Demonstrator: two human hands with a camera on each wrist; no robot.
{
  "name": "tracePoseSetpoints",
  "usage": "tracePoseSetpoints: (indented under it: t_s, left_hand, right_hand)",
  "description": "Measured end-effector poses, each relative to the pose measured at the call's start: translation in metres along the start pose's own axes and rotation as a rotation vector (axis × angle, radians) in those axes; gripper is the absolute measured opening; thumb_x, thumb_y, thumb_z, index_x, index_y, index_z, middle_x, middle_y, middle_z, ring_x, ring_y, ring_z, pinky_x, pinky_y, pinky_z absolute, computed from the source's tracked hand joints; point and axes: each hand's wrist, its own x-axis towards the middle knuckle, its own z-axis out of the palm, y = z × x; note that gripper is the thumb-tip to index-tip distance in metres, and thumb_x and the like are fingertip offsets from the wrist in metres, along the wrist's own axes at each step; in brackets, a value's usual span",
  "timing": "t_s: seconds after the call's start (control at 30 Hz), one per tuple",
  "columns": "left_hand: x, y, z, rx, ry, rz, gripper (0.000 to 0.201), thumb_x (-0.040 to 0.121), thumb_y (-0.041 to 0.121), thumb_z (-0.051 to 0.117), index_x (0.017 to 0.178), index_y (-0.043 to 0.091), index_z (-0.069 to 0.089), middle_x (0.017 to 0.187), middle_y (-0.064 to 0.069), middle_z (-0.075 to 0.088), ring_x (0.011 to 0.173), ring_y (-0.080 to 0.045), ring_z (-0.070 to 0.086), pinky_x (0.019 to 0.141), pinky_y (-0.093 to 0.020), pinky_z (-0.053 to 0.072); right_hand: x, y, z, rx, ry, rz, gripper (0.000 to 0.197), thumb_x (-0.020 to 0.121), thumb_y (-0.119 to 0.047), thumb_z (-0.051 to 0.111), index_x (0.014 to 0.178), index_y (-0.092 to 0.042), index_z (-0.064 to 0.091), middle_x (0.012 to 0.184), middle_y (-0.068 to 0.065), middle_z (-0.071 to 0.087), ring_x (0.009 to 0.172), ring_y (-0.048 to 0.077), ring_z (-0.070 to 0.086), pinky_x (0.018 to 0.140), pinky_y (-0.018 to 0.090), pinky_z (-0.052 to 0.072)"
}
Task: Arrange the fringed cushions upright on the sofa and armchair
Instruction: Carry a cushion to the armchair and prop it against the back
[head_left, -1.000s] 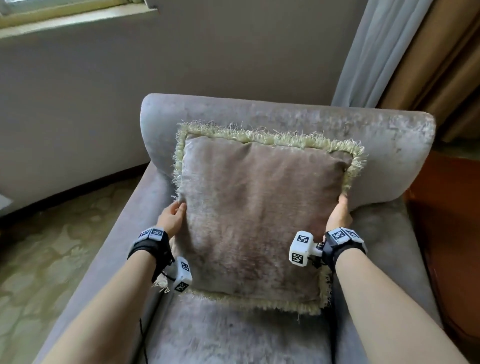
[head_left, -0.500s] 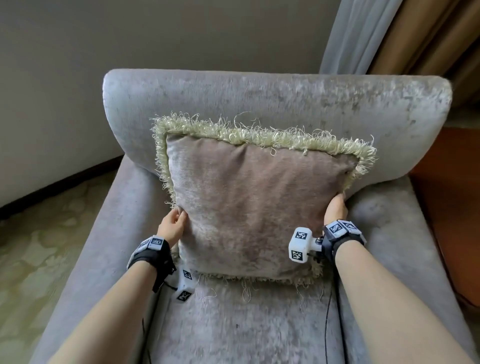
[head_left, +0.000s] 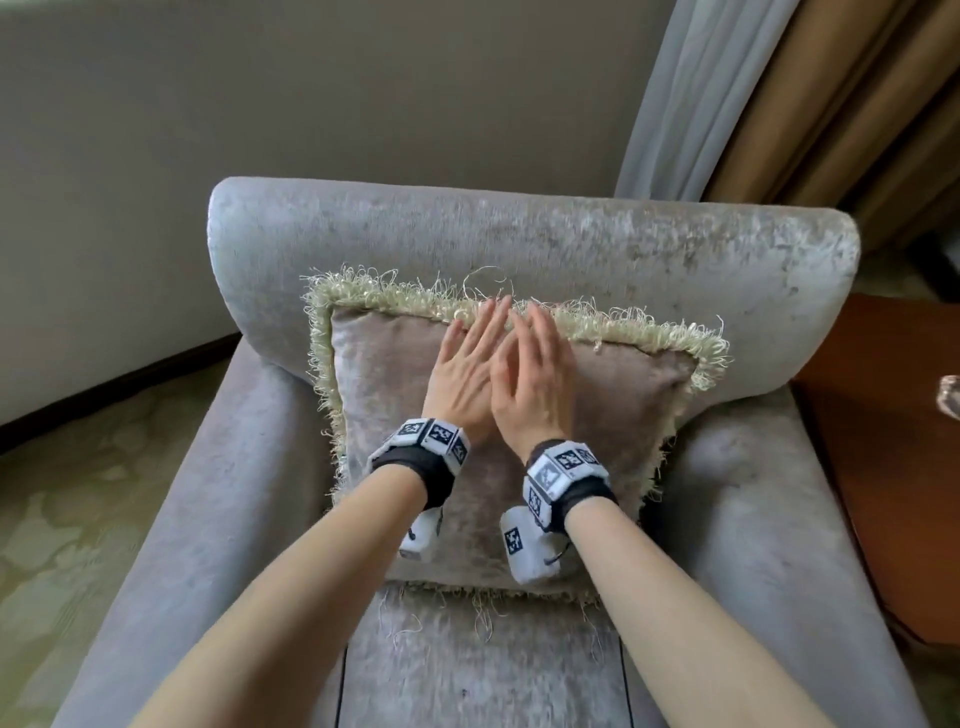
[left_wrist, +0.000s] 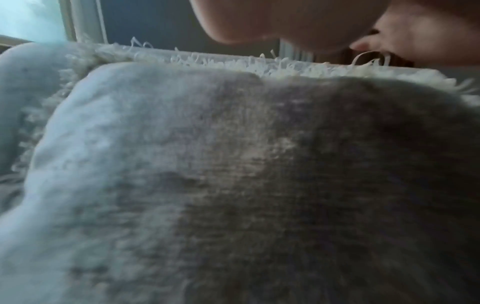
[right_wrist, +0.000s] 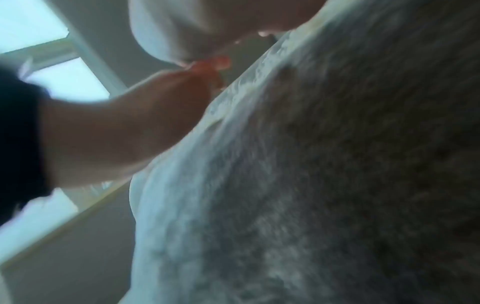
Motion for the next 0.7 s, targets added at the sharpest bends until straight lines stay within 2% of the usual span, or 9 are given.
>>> tracePoseSetpoints:
  t_s: [0.1,0.2,0.23,0.3,0.4,0.47,0.57,0.63,0.7]
  left_hand:
    - [0.003,-0.037,0.025,0.01,0.029,-0.097,0.053,0.099,0.037,0.023,0.149,0.035,0.004,0.159,0.005,0.002,0.146,-0.009,0.0,0.119,-0.04,0.003]
    - [-0.004,-0.073,0.035,0.097,0.093,0.005,0.051,0.099,0.036,0.023,0.148,0.039,0.012,0.158,0.007,0.01,0.145,-0.009,0.009,0.118,-0.038,0.011]
    - [-0.007,-0.087,0.035,0.113,0.1,-0.029,0.05,0.098,0.036,0.021,0.148,0.041,0.011,0.158,0.008,0.011,0.145,-0.009,0.011,0.118,-0.038,0.012]
    - [-0.012,-0.114,0.034,0.079,0.149,-0.196,0.049,0.098,0.037,0.017,0.146,0.045,0.01,0.157,0.009,0.014,0.144,-0.009,0.015,0.117,-0.038,0.011]
    - [-0.028,-0.145,0.023,0.091,0.09,-0.355,0.047,0.099,0.039,0.014,0.145,0.047,0.009,0.158,0.008,0.012,0.145,-0.013,0.012,0.116,-0.044,0.007]
    - [-0.037,-0.138,0.014,0.06,0.109,-0.407,0.049,0.1,0.034,0.019,0.147,0.04,0.01,0.159,0.006,0.005,0.146,-0.014,0.002,0.116,-0.045,0.003]
    - [-0.065,-0.086,0.013,-0.074,0.245,-0.432,0.058,0.096,0.025,0.027,0.151,0.02,0.009,0.159,0.0,0.001,0.146,-0.014,-0.002,0.118,-0.041,0.004]
    - [-0.092,-0.036,0.022,-0.146,0.235,-0.289,0.061,0.095,0.028,0.027,0.151,0.015,0.007,0.159,0.0,0.001,0.146,-0.012,-0.002,0.118,-0.043,0.004]
    - [-0.114,0.006,0.041,-0.137,0.117,-0.079,0.065,0.093,0.029,0.027,0.151,0.019,0.001,0.159,0.002,0.0,0.146,-0.012,-0.003,0.117,-0.05,0.002]
  right_hand:
    - [-0.003,0.039,0.021,-0.26,-0.215,-0.119,0.055,0.096,-0.034,0.032,0.15,-0.022,0.035,0.161,0.0,0.02,0.149,0.014,0.014,0.119,0.042,0.004]
    - [-0.004,0.094,0.014,-0.436,-0.256,-0.25,0.055,0.097,-0.036,0.03,0.153,-0.033,0.025,0.162,-0.001,0.013,0.15,0.014,0.009,0.119,0.048,0.005]
    - [-0.003,0.11,0.009,-0.476,-0.255,-0.24,0.056,0.098,-0.037,0.028,0.153,-0.035,0.021,0.162,-0.001,0.011,0.15,0.014,0.007,0.119,0.049,0.005]
    - [-0.001,0.142,-0.002,-0.5,-0.212,-0.087,0.055,0.099,-0.037,0.022,0.154,-0.036,0.015,0.162,-0.002,0.01,0.15,0.014,0.006,0.119,0.049,0.006]
    - [-0.002,0.173,-0.024,-0.452,-0.205,0.19,0.054,0.1,-0.038,0.014,0.155,-0.035,0.01,0.163,-0.009,0.008,0.15,0.014,0.004,0.119,0.051,0.007]
    - [-0.005,0.165,-0.038,-0.369,-0.215,0.148,0.053,0.102,-0.033,0.02,0.155,-0.028,0.014,0.163,-0.006,0.009,0.15,0.015,0.009,0.119,0.049,0.01]
    - [-0.032,0.108,-0.057,-0.217,0.058,-0.004,0.048,0.094,-0.017,0.041,0.142,-0.019,0.041,0.15,0.004,0.038,0.135,0.018,0.038,0.109,0.044,0.025]
    - [-0.059,0.06,-0.053,-0.129,0.158,-0.108,0.046,0.086,-0.016,0.048,0.132,-0.016,0.043,0.135,0.004,0.043,0.122,0.02,0.043,0.103,0.045,0.029]
    - [-0.089,0.024,-0.029,-0.14,0.009,-0.267,0.056,0.086,-0.023,0.047,0.14,-0.012,0.034,0.142,0.005,0.035,0.13,0.021,0.038,0.111,0.046,0.02]
